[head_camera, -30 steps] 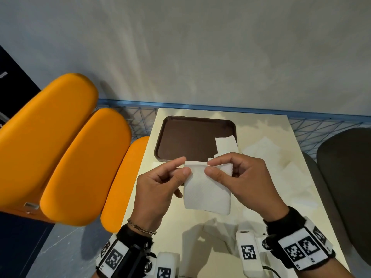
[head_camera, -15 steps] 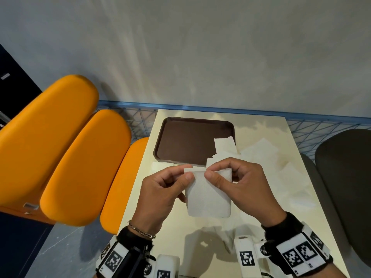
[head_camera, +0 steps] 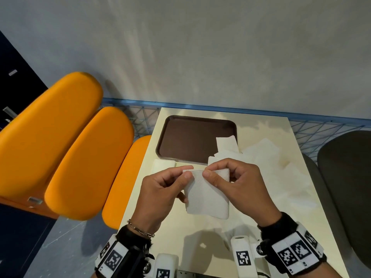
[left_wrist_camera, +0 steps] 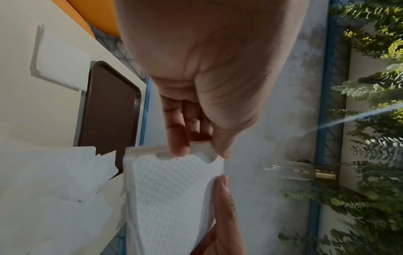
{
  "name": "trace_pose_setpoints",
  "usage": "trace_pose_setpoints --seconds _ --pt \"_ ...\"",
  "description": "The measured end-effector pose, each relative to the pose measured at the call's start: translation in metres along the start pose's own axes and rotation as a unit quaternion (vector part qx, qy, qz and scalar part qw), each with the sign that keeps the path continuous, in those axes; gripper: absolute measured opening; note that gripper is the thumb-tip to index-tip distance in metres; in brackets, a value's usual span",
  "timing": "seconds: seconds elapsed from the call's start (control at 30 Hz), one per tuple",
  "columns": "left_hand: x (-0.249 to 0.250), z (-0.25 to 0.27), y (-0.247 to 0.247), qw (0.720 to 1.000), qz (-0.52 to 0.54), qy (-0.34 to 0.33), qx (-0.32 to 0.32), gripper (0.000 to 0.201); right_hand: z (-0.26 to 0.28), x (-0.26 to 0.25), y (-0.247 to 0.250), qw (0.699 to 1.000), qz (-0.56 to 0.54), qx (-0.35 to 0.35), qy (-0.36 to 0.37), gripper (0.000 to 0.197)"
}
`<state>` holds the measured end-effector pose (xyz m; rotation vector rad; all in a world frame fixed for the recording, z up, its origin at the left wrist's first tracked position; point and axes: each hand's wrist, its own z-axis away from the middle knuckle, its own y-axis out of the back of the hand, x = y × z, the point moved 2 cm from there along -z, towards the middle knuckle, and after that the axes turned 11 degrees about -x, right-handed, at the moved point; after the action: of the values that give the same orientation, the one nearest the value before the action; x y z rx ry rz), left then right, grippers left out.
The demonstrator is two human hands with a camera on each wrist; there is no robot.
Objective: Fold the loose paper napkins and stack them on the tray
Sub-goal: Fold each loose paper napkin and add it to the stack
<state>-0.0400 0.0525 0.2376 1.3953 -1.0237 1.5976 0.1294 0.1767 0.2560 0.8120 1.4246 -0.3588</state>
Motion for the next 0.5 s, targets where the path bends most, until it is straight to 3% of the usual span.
trace_pose_setpoints --seconds 0.2,0.4,0.5 --pt "-0.004 0.003 0.0 1.0 -0.001 0.01 0.01 0.022 0.003 0.002 -0.001 1.0 0.023 -0.004 -0.007 0.02" --pt "-0.006 0.005 0.005 0.999 -0.026 0.019 0.037 0.025 0.008 0.0 0.01 0.997 0.069 -0.017 -0.015 0.006" --pt "-0.009 0.005 0.008 0.998 -0.04 0.019 0.05 0.014 0.009 0.0 0.018 0.998 0.055 -0.024 -0.033 0.008"
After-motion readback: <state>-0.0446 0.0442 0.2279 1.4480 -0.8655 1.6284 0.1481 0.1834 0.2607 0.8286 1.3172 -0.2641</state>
